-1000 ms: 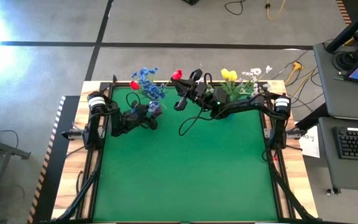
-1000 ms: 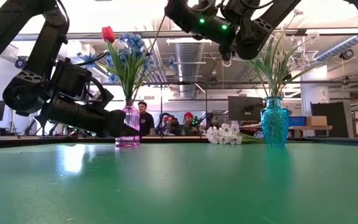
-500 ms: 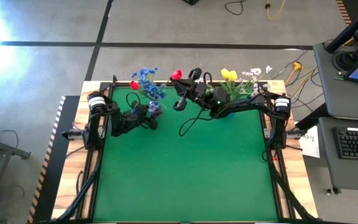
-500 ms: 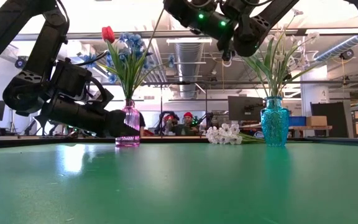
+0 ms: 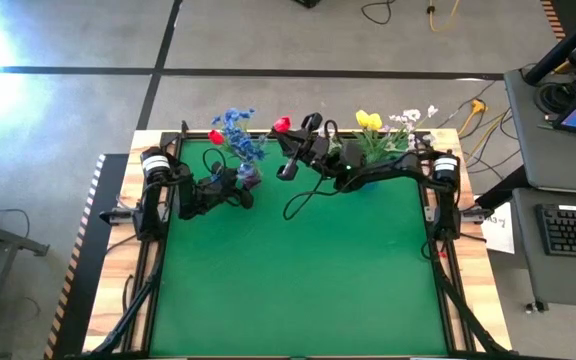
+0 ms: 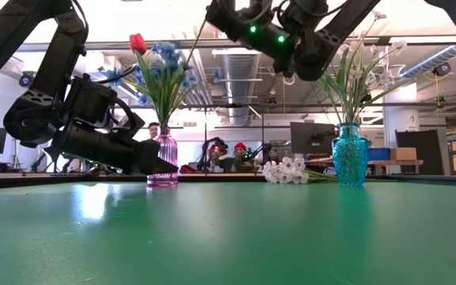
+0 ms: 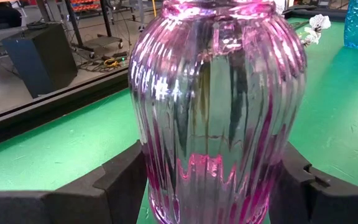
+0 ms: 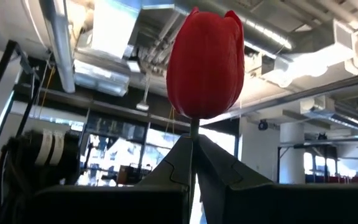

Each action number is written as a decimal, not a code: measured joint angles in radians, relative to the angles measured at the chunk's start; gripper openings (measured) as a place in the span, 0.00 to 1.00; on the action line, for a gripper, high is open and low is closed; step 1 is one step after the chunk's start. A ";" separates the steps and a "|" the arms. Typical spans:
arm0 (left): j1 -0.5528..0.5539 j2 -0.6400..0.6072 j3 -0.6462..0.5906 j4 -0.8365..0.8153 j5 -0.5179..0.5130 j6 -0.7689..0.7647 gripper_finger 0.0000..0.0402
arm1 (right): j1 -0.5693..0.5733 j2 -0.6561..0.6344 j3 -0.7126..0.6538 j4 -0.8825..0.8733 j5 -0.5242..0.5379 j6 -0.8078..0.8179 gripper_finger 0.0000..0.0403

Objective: Sort flowers into vase by color
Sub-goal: Put the red tulip into the purple vase

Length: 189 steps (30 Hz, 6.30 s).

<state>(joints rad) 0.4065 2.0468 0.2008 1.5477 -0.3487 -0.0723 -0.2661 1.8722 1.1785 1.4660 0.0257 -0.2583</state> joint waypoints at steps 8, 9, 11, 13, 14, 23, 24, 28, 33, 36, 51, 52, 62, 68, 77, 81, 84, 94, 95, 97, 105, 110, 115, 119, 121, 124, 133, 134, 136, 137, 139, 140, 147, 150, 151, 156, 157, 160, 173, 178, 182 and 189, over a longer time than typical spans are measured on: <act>0.000 0.000 0.000 -0.002 0.000 0.000 0.61 | 0.002 0.061 0.032 0.032 -0.001 -0.007 0.02; 0.000 0.000 0.000 -0.002 0.000 0.000 0.61 | 0.003 0.061 0.035 0.028 -0.002 -0.008 0.02; 0.000 0.000 0.000 -0.002 0.000 0.000 0.61 | 0.004 0.058 0.035 0.026 -0.004 -0.007 0.02; 0.000 0.000 0.000 -0.002 0.000 0.000 0.61 | 0.008 0.047 0.034 0.004 -0.004 -0.009 0.02; 0.000 0.000 0.000 -0.002 0.000 0.000 0.61 | 0.009 0.036 0.034 -0.017 -0.006 -0.014 0.02; 0.000 0.000 0.000 -0.003 0.000 0.000 0.61 | 0.020 -0.101 0.047 -0.408 -0.007 0.018 0.02; 0.000 0.000 0.000 -0.003 0.000 0.000 0.61 | 0.020 -0.120 0.050 -0.466 -0.008 0.022 0.02; 0.000 0.000 0.001 -0.003 0.000 0.000 0.61 | 0.022 -0.171 0.076 -0.650 -0.007 0.031 0.02; 0.000 0.000 0.001 -0.003 0.000 0.000 0.61 | 0.025 -0.195 0.094 -0.772 -0.008 0.036 0.02; 0.000 0.000 0.001 -0.003 0.000 0.000 0.61 | 0.024 -0.199 0.094 -0.797 -0.007 0.038 0.02; 0.000 0.000 0.002 -0.003 0.000 0.000 0.61 | 0.024 -0.202 0.059 -0.829 0.000 0.096 0.02; 0.000 0.000 0.002 -0.003 0.000 0.000 0.61 | 0.024 -0.202 0.048 -0.795 0.000 0.102 0.02; 0.000 0.000 0.002 -0.003 0.000 0.000 0.61 | 0.040 -0.146 -0.048 -0.261 -0.007 0.016 0.02; 0.000 0.000 0.002 -0.003 0.000 0.000 0.61 | 0.039 -0.085 -0.019 -0.176 0.000 -0.055 0.02; 0.000 0.000 0.002 -0.004 0.000 0.000 0.61 | 0.039 -0.084 0.027 -0.174 0.001 -0.075 0.02; 0.000 0.000 0.002 -0.004 0.000 0.000 0.61 | 0.039 -0.083 0.033 -0.174 0.001 -0.069 0.02; 0.000 0.000 0.002 -0.004 0.000 0.000 0.61 | 0.039 -0.083 0.032 -0.174 0.001 -0.059 0.02; 0.000 0.000 0.001 -0.004 0.000 0.000 0.61 | 0.039 -0.083 0.029 -0.172 0.001 -0.074 0.02; 0.000 0.000 0.001 -0.004 0.000 0.000 0.61 | 0.039 -0.083 0.028 -0.170 0.001 -0.074 0.02; 0.000 0.000 0.002 -0.004 0.000 0.000 0.61 | 0.039 -0.083 0.028 -0.169 0.001 -0.074 0.02; 0.000 0.000 0.002 -0.004 0.000 0.000 0.61 | 0.039 -0.082 0.028 -0.159 0.001 -0.072 0.02; 0.000 0.000 0.002 -0.004 0.000 0.000 0.61 | 0.038 -0.040 0.028 -0.082 0.001 -0.064 0.02; 0.000 0.000 0.001 -0.004 0.000 0.000 0.61 | 0.037 0.039 0.044 0.025 0.003 -0.079 0.02; 0.000 0.000 0.001 -0.004 0.000 0.000 0.61 | 0.037 0.068 0.071 0.032 0.004 -0.074 0.02; 0.000 0.000 0.001 -0.004 0.000 0.000 0.61 | 0.037 0.072 0.079 0.026 0.004 -0.075 0.02; 0.000 0.000 0.001 -0.004 0.000 0.000 0.61 | 0.037 0.069 0.086 0.009 0.004 -0.083 0.02; 0.000 0.000 0.000 -0.004 0.000 0.000 0.61 | 0.043 0.008 0.091 -0.132 0.005 -0.072 0.02; 0.000 0.000 0.000 -0.003 -0.002 0.000 0.61 | 0.045 -0.005 0.090 -0.160 0.005 -0.061 0.02; 0.000 0.000 0.000 0.002 -0.003 0.000 0.61 | 0.051 -0.027 0.090 -0.217 0.004 -0.035 0.02; 0.000 0.000 0.000 0.009 -0.003 0.000 0.61 | 0.053 -0.041 0.090 -0.249 0.004 -0.030 0.02; 0.000 0.002 -0.001 0.018 -0.003 -0.005 0.61 | 0.060 -0.066 0.090 -0.311 0.004 -0.030 0.02; 0.000 0.000 -0.001 0.019 -0.004 -0.007 0.61 | 0.063 -0.077 0.090 -0.338 0.004 -0.030 0.02; 0.000 -0.006 -0.012 0.018 -0.033 -0.047 0.65 | 0.081 -0.147 0.090 -0.475 0.005 -0.031 0.02; 0.000 -0.016 -0.019 0.009 -0.054 -0.064 0.70 | 0.081 -0.170 0.090 -0.525 0.005 -0.031 0.02; 0.000 -0.020 -0.021 0.004 -0.054 -0.068 0.72 | 0.081 -0.176 0.090 -0.536 0.005 -0.031 0.02; 0.000 -0.035 -0.023 0.005 -0.057 -0.071 0.80 | 0.081 -0.196 0.090 -0.573 0.011 -0.042 0.02; 0.000 -0.037 -0.023 0.006 -0.057 -0.070 0.81 | 0.081 -0.197 0.090 -0.572 0.011 -0.047 0.02; 0.000 -0.048 -0.029 0.014 -0.058 -0.070 0.84 | 0.081 -0.202 0.090 -0.573 0.011 -0.049 0.02; 0.000 -0.183 -0.148 0.012 -0.052 -0.140 0.85 | 0.081 -0.202 0.184 -0.801 0.030 -0.049 0.02; -0.001 -0.230 -0.195 0.005 0.031 -0.173 0.85 | 0.084 -0.229 0.266 -1.049 0.030 -0.046 0.02; -0.005 -0.254 -0.193 -0.011 0.125 -0.184 0.85 | 0.085 -0.255 0.345 -1.289 0.029 0.001 0.02; -0.020 -0.270 -0.194 -0.046 0.183 -0.283 0.85 | 0.093 -0.305 0.402 -1.592 0.029 0.111 0.02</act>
<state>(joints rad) 0.3861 1.7771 0.0067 1.5016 -0.1654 -0.3552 -0.1729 1.5673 1.5810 -0.1264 0.0544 -0.1475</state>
